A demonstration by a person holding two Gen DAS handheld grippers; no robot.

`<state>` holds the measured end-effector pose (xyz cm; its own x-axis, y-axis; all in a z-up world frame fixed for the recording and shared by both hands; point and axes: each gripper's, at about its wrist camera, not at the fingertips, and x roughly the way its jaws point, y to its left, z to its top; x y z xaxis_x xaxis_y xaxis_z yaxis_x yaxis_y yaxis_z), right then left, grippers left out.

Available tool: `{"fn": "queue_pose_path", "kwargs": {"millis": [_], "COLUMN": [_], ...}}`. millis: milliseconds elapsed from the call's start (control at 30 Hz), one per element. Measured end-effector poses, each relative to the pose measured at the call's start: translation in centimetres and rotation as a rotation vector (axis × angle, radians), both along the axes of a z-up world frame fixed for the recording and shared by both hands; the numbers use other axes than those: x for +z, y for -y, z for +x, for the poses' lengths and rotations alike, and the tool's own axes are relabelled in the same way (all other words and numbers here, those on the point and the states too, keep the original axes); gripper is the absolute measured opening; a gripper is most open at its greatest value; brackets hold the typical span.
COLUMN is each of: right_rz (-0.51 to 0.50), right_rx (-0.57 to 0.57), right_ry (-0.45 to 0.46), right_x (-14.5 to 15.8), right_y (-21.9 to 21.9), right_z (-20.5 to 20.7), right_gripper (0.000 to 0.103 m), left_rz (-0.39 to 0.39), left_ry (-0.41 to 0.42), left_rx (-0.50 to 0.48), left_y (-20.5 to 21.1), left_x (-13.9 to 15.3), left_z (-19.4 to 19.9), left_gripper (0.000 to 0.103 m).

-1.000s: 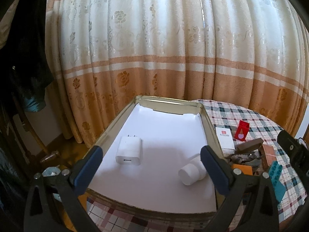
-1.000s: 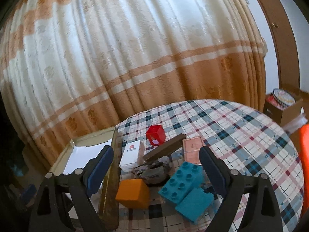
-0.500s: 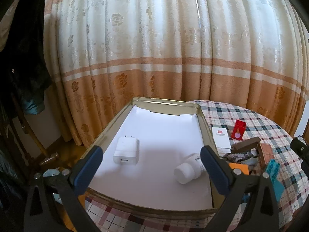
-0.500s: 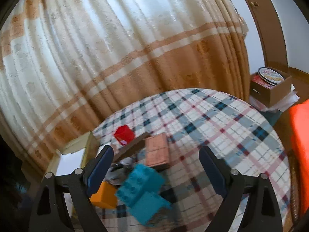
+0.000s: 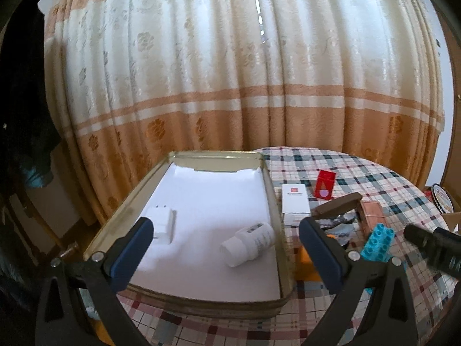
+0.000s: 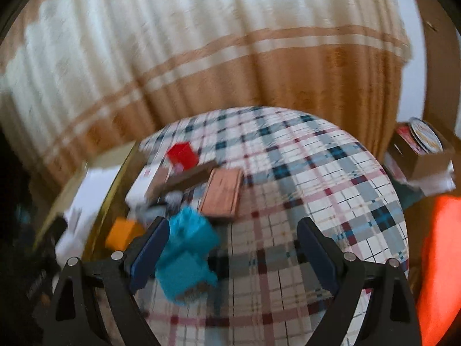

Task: Organize rigid objects
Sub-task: 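Move the right tool to the blue bricks and grasp the small blue brick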

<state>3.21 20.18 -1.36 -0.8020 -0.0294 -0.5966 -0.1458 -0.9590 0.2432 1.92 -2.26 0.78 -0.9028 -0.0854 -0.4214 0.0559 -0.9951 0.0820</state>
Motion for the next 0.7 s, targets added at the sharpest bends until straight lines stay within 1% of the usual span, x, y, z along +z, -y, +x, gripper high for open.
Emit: {"fn": "queue_pose_path", "kwargs": {"millis": [67,133,300,433,500,567,600,633,667,700], "right_rz": [0.035,0.021,0.072,0.136,0.15,0.16,0.162,0.164,0.165,0.164], "right_rx": [0.053,0.097,0.197,0.242,0.253,0.271,0.273,0.277,0.284,0.291], "right_ry": [0.019,0.038,0.09,0.138,0.16,0.19,0.196,0.203,0.215,0.228], "right_x": [-0.4,-0.7,-1.2,-1.6,-1.9,-2.2,-2.3,-2.4,-2.6,-2.9], "right_y": [0.5,0.7,2.3,3.8,4.2,4.5,4.5,4.6,4.7,4.7], "right_z": [0.5,0.5,-0.3,-1.0,-1.2,-1.7,-1.8,-1.9,-1.9,-2.1], "right_gripper": [0.092,0.092,0.092,0.092,0.092,0.092,0.089,0.08,0.073,0.06], "left_rz": [-0.005,-0.007,-0.007,0.01,0.034,0.031,0.02,0.01,0.002,-0.01], "left_ry": [0.004,0.015,0.032,0.063,0.089,0.102,0.1,0.097,0.094,0.088], "left_rx": [-0.012,-0.031,-0.075,-0.096,-0.109,-0.104,-0.101,-0.105,-0.109,-0.113], "left_y": [-0.2,-0.5,-1.2,-1.5,-1.4,-1.6,-1.8,-2.1,-2.2,-2.4], "left_x": [0.0,0.0,-0.1,-0.3,-0.4,-0.5,-0.6,-0.6,-0.5,-0.5], "left_z": [-0.1,-0.2,0.1,0.0,-0.2,-0.3,-0.2,-0.1,0.0,0.1], "left_gripper": [0.102,0.102,0.102,0.102,0.102,0.102,0.102,0.102,0.102,0.102]}}
